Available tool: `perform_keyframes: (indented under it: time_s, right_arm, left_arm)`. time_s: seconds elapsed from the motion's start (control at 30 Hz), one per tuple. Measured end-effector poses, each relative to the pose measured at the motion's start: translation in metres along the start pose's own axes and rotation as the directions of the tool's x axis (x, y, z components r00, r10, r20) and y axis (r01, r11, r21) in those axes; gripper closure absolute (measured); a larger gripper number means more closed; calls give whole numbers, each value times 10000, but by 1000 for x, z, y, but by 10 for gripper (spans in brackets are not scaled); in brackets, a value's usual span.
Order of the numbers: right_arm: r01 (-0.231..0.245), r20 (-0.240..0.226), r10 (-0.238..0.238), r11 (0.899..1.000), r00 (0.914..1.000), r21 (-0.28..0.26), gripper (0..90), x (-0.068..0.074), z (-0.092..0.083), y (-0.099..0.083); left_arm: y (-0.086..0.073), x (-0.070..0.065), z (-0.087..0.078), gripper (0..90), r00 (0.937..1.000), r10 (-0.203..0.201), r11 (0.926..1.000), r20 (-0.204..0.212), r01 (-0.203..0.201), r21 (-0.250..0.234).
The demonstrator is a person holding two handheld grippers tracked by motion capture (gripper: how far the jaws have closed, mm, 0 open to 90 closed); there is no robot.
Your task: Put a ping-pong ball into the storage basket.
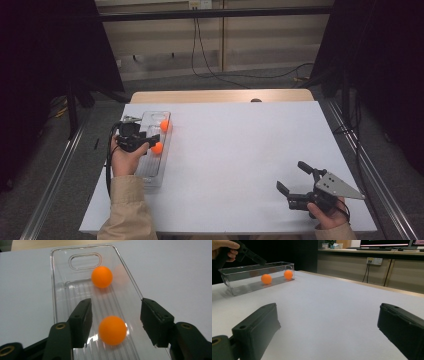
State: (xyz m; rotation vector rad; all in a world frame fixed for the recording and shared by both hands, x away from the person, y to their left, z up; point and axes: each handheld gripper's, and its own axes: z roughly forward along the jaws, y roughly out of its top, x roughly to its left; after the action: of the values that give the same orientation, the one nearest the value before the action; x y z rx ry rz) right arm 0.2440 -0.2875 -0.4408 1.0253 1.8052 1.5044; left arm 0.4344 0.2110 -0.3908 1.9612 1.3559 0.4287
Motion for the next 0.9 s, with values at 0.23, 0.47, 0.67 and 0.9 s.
perform_keyframes:
  time_s: [0.23, 0.47, 0.67, 0.9]
  right_arm:
    - [-11, -6, 11, 10000, 10000, 10, 28, 0, 0, 0]
    - [2, 5, -2, 10000, 10000, -14, 28, 0, 0, 0]
    - [5, 26, -5, 10000, 10000, -15, 28, 0, -1, 0]
    - [-2, 22, 2, 10000, 10000, 4, 28, 0, -1, 0]
  left_arm:
    - [0, 0, -1, 354, 10000, -38, 10000, -21, 38, -35]
    - [-3, -3, -12, 268, 9994, -199, 9981, 270, 214, -573]
    - [-9, -5, -21, 234, 9988, -113, 9965, 473, 152, -817]
    - [-16, -9, -30, 191, 9981, 6, 9931, 621, 67, -1172]
